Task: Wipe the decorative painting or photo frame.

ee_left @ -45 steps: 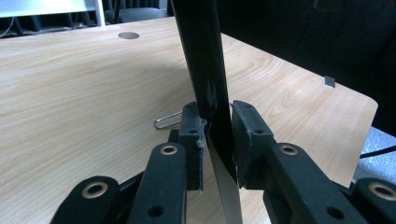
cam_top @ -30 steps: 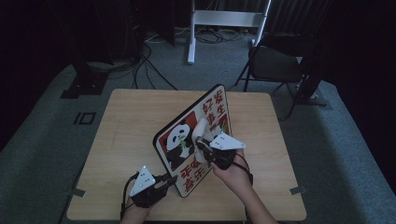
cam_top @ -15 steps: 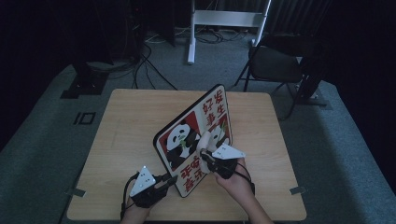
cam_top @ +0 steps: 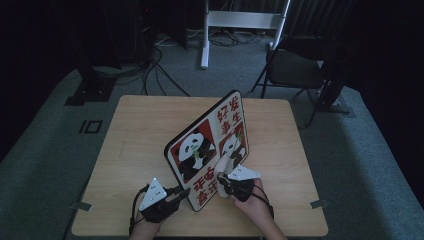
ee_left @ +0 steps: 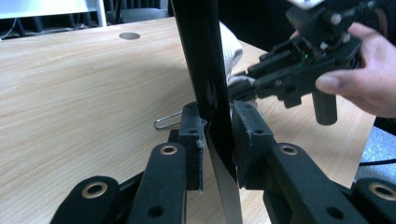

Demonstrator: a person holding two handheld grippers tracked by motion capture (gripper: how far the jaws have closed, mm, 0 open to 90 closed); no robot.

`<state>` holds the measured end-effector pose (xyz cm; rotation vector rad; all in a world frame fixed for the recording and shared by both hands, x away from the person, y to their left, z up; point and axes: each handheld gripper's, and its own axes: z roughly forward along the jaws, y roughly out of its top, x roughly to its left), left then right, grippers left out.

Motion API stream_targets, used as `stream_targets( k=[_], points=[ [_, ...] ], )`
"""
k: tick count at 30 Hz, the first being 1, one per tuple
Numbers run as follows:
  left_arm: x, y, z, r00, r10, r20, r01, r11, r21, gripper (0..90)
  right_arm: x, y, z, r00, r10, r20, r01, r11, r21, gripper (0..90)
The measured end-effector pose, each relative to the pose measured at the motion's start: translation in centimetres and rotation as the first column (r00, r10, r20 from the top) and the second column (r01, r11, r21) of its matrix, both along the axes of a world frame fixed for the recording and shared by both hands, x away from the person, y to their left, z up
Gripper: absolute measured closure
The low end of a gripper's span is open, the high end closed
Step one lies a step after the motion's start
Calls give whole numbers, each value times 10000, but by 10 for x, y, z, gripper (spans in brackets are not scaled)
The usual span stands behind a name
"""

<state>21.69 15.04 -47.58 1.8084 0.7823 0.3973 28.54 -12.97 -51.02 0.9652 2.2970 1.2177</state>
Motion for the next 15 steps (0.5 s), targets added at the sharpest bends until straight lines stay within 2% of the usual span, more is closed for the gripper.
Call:
stream_targets(
  k=[15],
  points=[
    [0, 0, 0, 10000, -20, -2, 20, 10000, -2, 760, -3, -6, -28, 9973, -171, -720, 136, 9987, -491, 814]
  ],
)
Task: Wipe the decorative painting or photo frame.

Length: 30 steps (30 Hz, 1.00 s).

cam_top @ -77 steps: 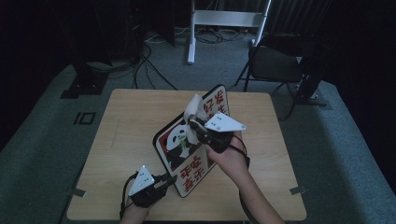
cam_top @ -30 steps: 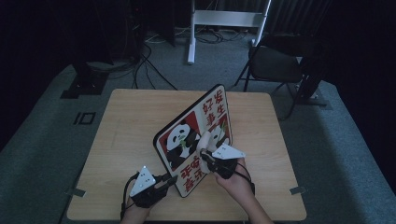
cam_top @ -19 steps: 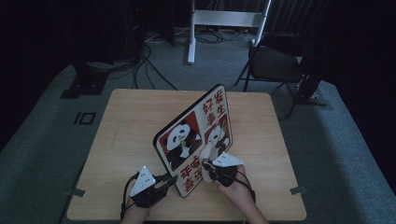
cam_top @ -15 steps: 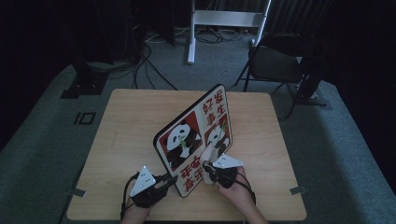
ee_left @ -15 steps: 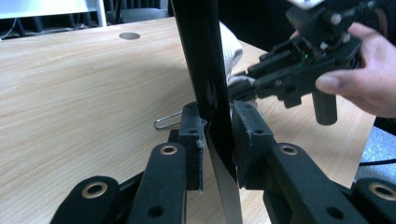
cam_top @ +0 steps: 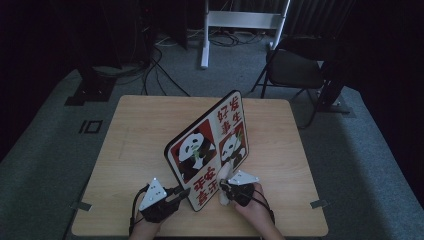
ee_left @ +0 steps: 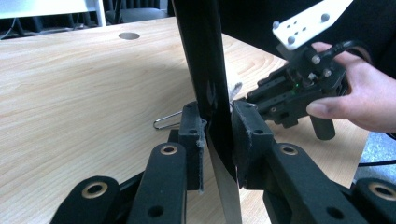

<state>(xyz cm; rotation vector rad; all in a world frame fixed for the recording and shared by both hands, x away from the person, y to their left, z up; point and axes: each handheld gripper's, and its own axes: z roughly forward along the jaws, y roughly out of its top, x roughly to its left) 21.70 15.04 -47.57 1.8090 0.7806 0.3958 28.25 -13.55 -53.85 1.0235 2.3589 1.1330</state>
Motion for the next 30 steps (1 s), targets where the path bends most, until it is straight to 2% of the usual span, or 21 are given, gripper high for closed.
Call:
stream_targets(
  k=[3, 6, 9, 12, 16, 19, 25, 27, 29, 30],
  points=[
    [0, 0, 0, 10000, -3, 1, 3, 10000, 4, 759, 0, -1, -2, 9999, -19, -130, 19, 10000, -5, 816],
    [0, 0, 0, 10000, 0, -5, 0, 10000, -18, 759, -2, -1, 8, 10000, 46, -3, -46, 9999, 121, 817],
    [0, 0, 0, 10000, -4, -14, 4, 10000, -24, 760, -2, -1, 29, 9990, 111, 439, -133, 9987, 486, 816],
    [0, 0, 0, 10000, 0, -20, 0, 10000, -36, 760, -1, 0, 60, 9940, 147, 1085, -254, 9949, 981, 816],
    [0, 0, 0, 10000, 3, -15, -3, 10000, -27, 760, 2, 6, 102, 9809, 279, 1925, -583, 9863, 1542, 816],
    [0, 0, 0, 10000, 9, -24, -9, 10000, -48, 760, 6, 12, 126, 9692, 338, 2438, -783, 9814, 1752, 816],
    [0, 0, 0, 10000, 15, -14, -15, 10000, -52, 760, 14, 25, 166, 9481, 413, 3152, -1130, 9705, 2130, 816],
    [0, 0, 0, 10000, 0, -30, 0, 10000, -24, 760, 16, 30, 177, 9419, 486, 3322, -1285, 9663, 2229, 816],
    [1, 0, 0, 10000, 7, -29, -7, 10000, -69, 761, 17, 36, 186, 9333, 531, 3552, -1375, 9665, 2168, 816],
    [1, 0, 0, 10000, -3, -35, 3, 10000, -22, 761, 17, 39, 191, 9318, 572, 3586, -1474, 9621, 2293, 816]
  ],
)
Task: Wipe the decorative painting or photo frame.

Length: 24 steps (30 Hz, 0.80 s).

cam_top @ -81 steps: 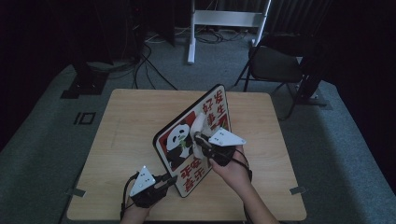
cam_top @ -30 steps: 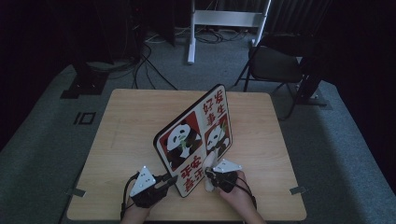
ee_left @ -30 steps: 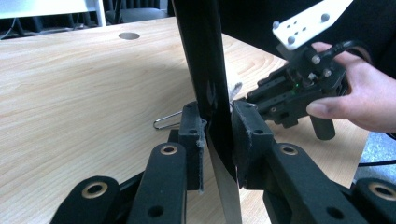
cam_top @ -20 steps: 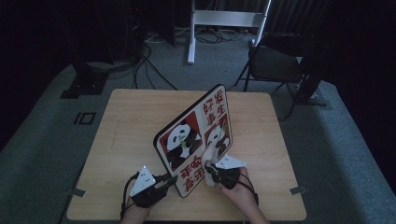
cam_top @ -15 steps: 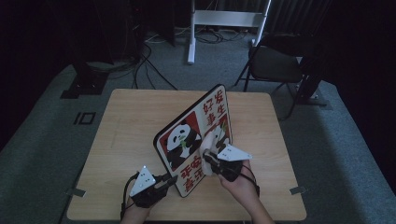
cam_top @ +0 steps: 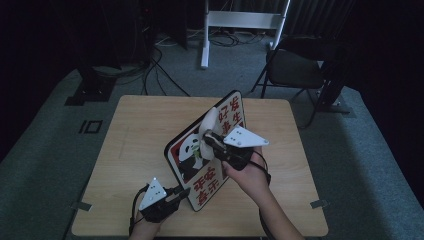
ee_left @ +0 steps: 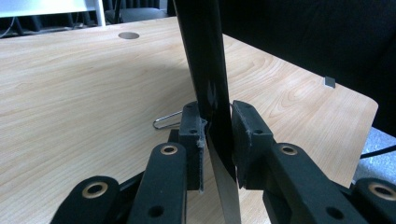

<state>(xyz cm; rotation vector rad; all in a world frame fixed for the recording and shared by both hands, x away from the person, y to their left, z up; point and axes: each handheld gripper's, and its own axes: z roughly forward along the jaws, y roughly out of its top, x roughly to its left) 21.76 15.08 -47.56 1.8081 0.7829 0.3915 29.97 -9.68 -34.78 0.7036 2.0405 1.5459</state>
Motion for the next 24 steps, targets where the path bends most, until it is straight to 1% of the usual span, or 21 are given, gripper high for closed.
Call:
stream_targets(
  k=[3, 4, 7, 9, 10, 12, 16, 19, 24],
  points=[
    [0, 0, 0, 10000, -4, 0, 4, 10000, 15, 761, 0, 7, 11, 9998, 98, 186, -98, 9999, 50, 816],
    [0, 0, 0, 10000, -4, 0, 4, 10000, 15, 761, 0, 7, 11, 9998, 98, 186, -98, 9999, 50, 816],
    [0, 0, 0, 10000, 1, 1, -1, 10000, -9, 761, 1, 13, 24, 9990, 172, 403, -179, 9997, 164, 816],
    [1, 0, 1, 10000, -29, 13, 29, 10000, 79, 760, 2, 17, 27, 9986, 173, 502, -179, 9998, 129, 816],
    [0, 0, 1, 10000, -24, -6, 24, 10000, 68, 761, 3, 19, 28, 9985, 192, 507, -194, 9998, 30, 816],
    [1, 1, 1, 10000, -36, -32, 36, 9999, 100, 760, 4, 23, 27, 9984, 172, 539, -169, 9998, -71, 816],
    [1, 0, 1, 10000, -28, -61, 28, 10000, 79, 760, 5, 23, 20, 9988, 149, 467, -146, 9999, -71, 816],
    [1, 0, 1, 10000, -23, -48, 23, 9999, 112, 760, 5, 21, 13, 9991, 99, 417, -91, 9998, -190, 817],
    [1, -1, 1, 10000, -11, 0, 11, 9999, 146, 757, 4, 17, -2, 9998, 59, 202, -53, 9996, -288, 816]
  ],
)
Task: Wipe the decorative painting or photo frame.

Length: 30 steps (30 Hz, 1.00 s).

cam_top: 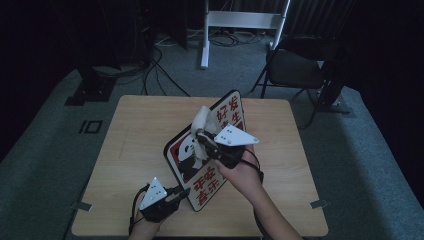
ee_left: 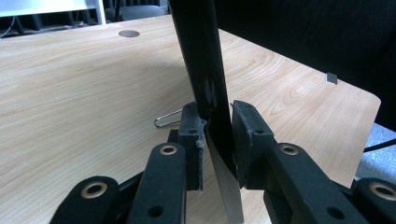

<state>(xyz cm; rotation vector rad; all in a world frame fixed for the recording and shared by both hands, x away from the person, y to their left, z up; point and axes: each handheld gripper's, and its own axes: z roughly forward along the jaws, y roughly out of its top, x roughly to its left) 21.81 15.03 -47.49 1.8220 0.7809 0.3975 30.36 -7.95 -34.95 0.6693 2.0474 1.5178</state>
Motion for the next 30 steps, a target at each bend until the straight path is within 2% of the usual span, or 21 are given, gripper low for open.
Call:
stream_targets(
  k=[14, 25, 30],
  points=[
    [-1, -1, 0, 10000, 42, 47, -42, 10000, 38, 755, -11, -13, -50, 9975, -111, -693, 77, 9988, -489, 816],
    [-1, -1, 0, 10000, 53, 51, -53, 10000, 26, 755, -21, -27, -102, 9867, -342, -1590, 217, 9966, -796, 816],
    [-1, -2, 0, 10000, 54, 74, -55, 10000, 45, 755, -23, -34, -123, 9792, -516, -1962, 293, 9930, -1148, 816]
  ],
)
